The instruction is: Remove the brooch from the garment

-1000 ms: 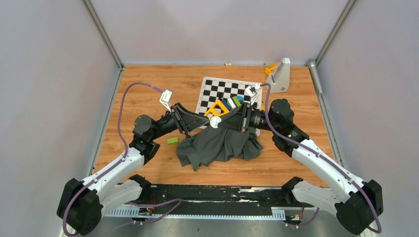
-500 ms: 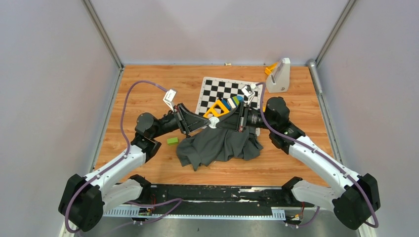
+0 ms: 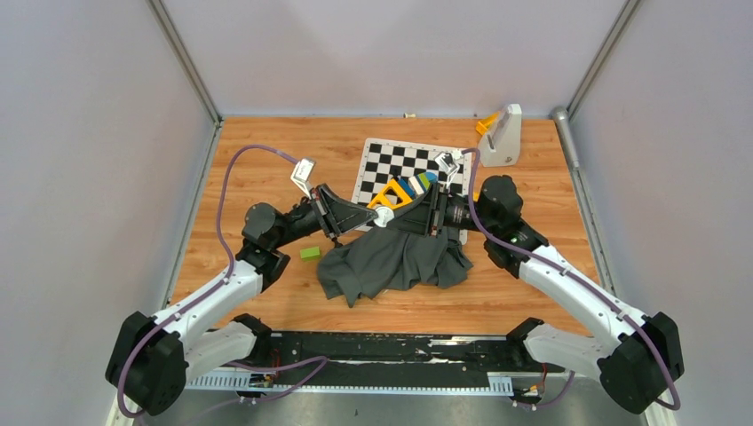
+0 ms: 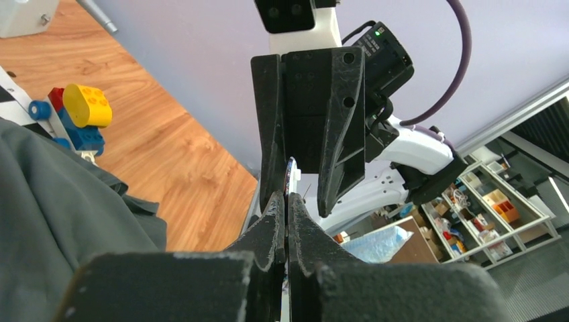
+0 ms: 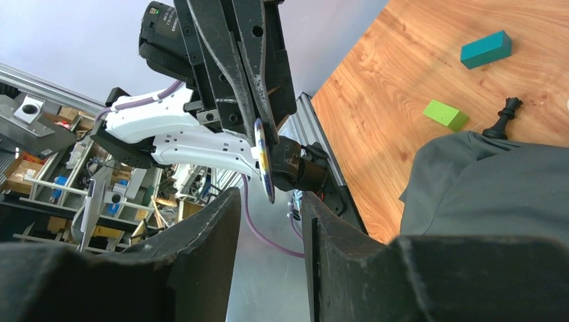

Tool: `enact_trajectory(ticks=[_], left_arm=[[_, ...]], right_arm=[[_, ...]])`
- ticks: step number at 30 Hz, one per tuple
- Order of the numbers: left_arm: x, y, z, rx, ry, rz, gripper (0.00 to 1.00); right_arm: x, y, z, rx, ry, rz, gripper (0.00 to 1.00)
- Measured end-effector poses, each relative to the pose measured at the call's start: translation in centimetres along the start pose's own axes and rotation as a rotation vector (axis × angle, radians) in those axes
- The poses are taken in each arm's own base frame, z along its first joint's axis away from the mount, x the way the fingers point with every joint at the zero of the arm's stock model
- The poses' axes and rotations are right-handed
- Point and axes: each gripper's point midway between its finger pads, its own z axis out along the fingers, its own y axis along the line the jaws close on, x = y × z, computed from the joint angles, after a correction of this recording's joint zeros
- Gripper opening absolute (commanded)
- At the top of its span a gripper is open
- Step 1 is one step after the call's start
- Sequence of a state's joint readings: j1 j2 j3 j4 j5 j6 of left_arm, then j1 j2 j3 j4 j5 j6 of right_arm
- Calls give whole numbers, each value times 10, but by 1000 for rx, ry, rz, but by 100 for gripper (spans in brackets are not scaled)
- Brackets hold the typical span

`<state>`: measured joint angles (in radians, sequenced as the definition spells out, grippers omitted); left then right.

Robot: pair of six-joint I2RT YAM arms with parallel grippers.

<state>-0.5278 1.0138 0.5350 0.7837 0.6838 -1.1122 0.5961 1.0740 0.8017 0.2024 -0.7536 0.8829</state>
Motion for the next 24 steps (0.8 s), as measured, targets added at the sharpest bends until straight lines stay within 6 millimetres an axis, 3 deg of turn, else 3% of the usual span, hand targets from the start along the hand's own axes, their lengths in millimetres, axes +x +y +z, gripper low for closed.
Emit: enact_trajectory(ticks=[24], left_arm=[[-4, -6, -1, 31, -31, -9, 0]], right_arm=[[0, -5, 11, -9, -12, -35, 39]])
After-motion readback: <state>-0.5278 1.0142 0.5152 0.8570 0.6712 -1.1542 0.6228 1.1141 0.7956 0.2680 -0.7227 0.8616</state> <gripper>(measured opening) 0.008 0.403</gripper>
